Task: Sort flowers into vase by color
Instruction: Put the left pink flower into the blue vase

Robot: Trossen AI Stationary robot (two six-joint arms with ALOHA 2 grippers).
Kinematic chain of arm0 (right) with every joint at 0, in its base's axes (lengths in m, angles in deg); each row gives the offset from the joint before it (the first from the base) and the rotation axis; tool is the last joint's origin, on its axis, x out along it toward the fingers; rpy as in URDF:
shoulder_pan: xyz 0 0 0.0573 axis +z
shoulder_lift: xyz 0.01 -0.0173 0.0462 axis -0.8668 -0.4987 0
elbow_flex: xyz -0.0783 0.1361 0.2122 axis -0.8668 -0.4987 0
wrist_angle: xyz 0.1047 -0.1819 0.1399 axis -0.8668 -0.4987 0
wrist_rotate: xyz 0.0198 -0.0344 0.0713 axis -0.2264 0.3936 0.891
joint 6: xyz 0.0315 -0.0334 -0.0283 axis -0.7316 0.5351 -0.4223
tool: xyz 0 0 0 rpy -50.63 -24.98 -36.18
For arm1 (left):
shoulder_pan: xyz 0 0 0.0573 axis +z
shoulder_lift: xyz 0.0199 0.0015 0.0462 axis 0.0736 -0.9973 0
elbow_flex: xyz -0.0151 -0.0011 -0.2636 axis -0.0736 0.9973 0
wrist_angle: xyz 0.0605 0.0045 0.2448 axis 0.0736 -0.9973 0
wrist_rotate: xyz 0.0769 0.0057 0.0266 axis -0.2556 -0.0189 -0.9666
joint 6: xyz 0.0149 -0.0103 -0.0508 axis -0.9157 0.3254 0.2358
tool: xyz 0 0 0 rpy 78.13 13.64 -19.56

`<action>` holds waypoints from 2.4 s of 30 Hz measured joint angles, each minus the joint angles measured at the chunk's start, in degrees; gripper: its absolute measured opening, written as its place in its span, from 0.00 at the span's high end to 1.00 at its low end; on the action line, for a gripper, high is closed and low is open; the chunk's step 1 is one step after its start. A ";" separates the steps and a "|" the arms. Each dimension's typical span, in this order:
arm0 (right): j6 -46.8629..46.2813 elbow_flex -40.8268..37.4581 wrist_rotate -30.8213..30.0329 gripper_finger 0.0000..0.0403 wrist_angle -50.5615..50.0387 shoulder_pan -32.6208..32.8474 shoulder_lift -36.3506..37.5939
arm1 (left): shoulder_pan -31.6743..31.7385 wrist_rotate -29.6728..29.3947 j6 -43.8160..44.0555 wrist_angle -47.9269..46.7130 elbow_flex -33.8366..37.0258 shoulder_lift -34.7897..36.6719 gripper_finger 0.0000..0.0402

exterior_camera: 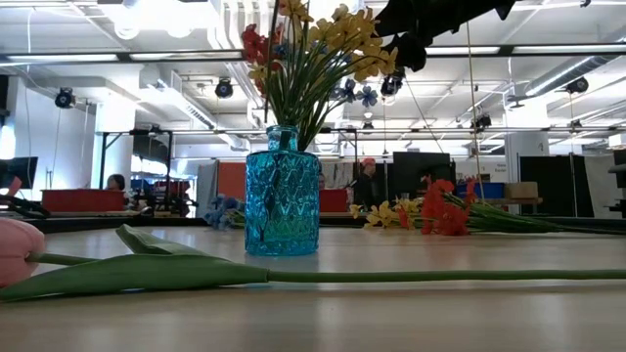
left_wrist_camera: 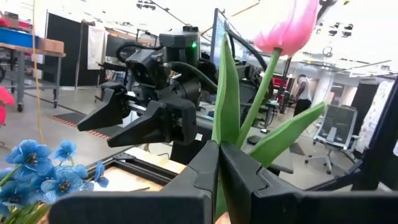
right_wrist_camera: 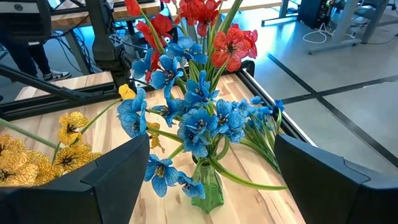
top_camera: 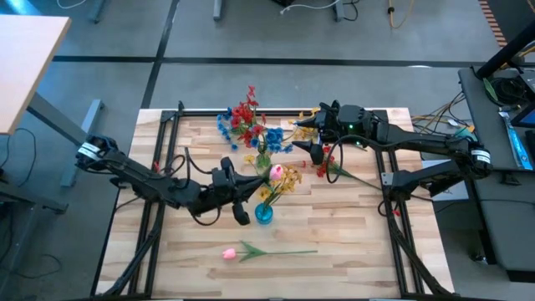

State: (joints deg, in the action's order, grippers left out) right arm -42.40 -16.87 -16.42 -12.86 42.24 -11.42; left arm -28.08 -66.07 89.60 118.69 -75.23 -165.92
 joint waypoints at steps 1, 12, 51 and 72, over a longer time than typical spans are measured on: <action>0.02 0.02 0.00 0.17 -0.02 0.00 0.00 | 0.02 0.00 0.54 0.31 0.00 -0.13 1.00; 0.42 0.00 0.00 0.17 -1.47 0.00 0.00 | -0.95 0.05 4.63 1.45 0.00 0.82 1.00; 9.61 0.45 -8.85 0.19 18.26 33.24 -0.59 | -4.11 3.29 5.32 7.03 1.77 2.01 1.00; 4.92 16.25 -14.30 0.41 16.98 33.31 -19.67 | -4.28 5.01 3.88 13.55 1.79 -2.26 1.00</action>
State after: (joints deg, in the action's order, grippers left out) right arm -37.48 -0.62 -30.72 4.12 75.55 -31.09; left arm -32.36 -61.07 93.48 132.24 -73.44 -168.19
